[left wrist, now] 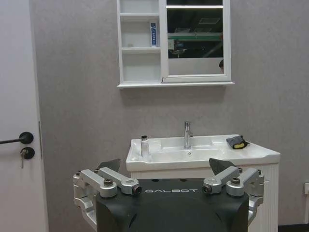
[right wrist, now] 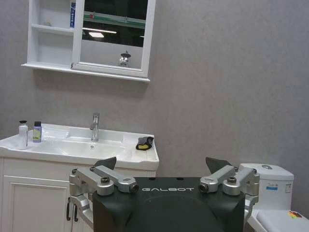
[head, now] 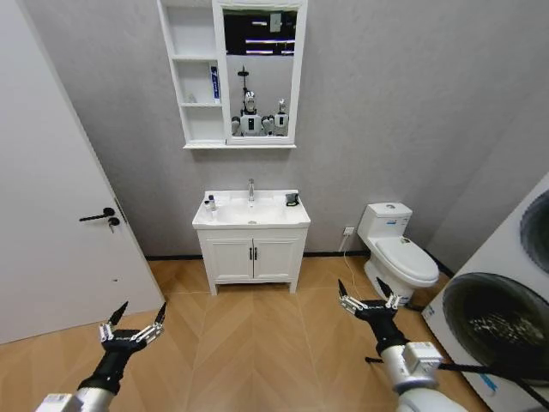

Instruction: Move facial cleanser and shampoo from washbasin to cabinet, then wipe washbasin with towel.

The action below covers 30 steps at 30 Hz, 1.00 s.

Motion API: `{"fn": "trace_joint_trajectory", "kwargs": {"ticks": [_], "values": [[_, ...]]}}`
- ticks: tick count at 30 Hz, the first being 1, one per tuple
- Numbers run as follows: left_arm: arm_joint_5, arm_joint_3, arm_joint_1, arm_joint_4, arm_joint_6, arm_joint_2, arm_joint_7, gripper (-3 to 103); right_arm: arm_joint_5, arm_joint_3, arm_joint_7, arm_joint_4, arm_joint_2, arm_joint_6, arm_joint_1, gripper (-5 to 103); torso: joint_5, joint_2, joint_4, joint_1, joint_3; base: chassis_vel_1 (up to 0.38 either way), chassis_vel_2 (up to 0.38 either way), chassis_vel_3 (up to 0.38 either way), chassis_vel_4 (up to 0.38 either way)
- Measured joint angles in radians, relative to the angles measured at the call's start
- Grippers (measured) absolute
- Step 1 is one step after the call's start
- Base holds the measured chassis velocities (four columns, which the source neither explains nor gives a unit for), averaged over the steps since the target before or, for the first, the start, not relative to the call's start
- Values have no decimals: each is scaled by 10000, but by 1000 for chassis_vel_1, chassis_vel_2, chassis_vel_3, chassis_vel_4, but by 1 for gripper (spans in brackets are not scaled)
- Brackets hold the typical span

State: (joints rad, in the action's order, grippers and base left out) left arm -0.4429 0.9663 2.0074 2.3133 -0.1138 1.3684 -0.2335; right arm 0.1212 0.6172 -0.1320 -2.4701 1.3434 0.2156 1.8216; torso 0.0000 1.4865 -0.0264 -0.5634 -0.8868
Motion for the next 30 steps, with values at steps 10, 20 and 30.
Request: {"fn": "trace_joint_trajectory", "kwargs": {"ticks": [10, 20, 30], "values": [[-262, -74, -97, -176, -116, -248, -174, 100, 0, 6, 54, 4, 1, -27, 114, 100, -1, 0, -1, 0, 0, 0, 0, 0, 0], [-184, -96, -180, -200, -75, -213, -175, 100, 4, 72, 130, -42, 8, 80, 61, 100, 0, 0, 0, -1, 0, 0, 0, 0, 0], [-89, -70, -155, -218, -98, -58, -175, 100, 25, 59, 383, 67, 31, 7, 43, 100, 0, 2, 0, 2, 1, -12, 21, 22, -12]]}}
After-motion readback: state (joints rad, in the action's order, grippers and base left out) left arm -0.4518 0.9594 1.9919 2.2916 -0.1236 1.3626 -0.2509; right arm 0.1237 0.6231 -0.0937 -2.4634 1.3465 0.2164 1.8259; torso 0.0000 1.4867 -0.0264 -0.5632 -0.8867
